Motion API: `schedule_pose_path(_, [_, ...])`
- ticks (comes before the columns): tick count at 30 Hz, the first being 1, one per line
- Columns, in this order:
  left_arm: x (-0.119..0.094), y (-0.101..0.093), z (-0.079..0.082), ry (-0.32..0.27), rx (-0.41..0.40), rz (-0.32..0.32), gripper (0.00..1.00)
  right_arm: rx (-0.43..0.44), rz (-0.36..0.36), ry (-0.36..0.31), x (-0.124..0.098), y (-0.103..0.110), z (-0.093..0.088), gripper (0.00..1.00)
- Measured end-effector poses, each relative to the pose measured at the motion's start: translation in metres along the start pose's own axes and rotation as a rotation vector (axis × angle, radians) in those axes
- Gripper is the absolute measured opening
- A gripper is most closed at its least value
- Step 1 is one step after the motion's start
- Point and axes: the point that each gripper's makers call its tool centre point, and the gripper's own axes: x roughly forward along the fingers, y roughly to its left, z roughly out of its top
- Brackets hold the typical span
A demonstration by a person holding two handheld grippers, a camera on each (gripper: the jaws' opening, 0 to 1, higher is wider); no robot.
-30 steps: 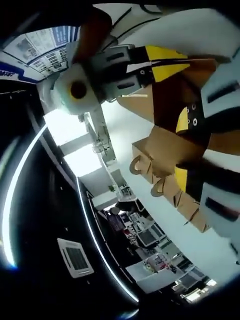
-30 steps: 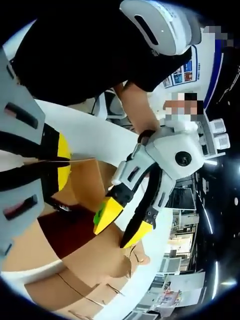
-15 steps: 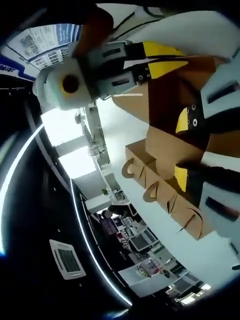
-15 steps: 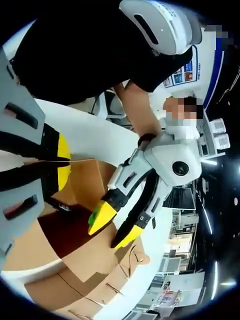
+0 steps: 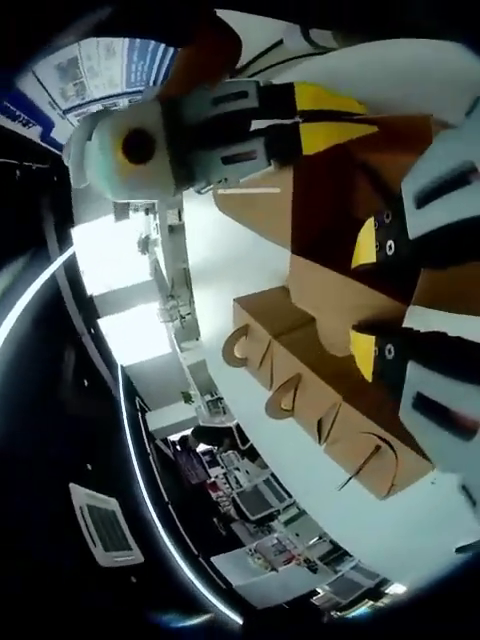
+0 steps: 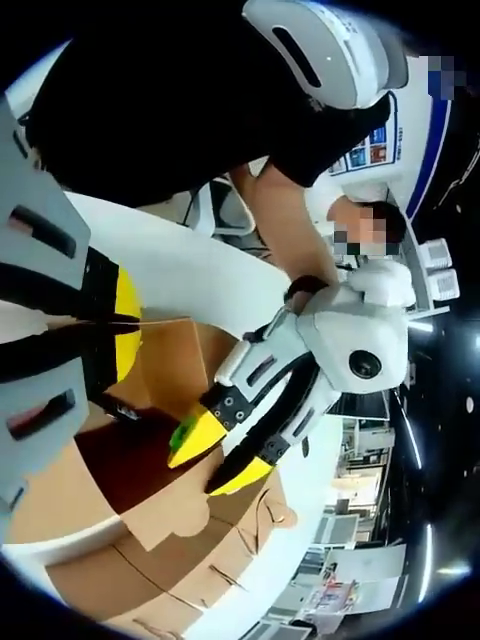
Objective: Pick up one paper box from the group, open the paper box, and remove the item inside
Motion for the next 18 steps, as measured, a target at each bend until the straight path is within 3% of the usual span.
schedule_pose_path(8, [0.004, -0.004, -0.006, 0.07, -0.042, -0.057, 0.21, -0.006, 0.002, -0.005, 0.0, 0.0, 0.0, 0.03])
schedule_pose_path(12, [0.005, -0.008, -0.008, 0.122, -0.015, -0.097, 0.2, -0.006, 0.003, -0.007, 0.0, 0.0, 0.0, 0.03])
schedule_pose_path(18, [0.007, -0.01, -0.01, 0.146, -0.014, -0.114, 0.19, -0.002, 0.001, -0.007, 0.0, -0.001, 0.0, 0.03])
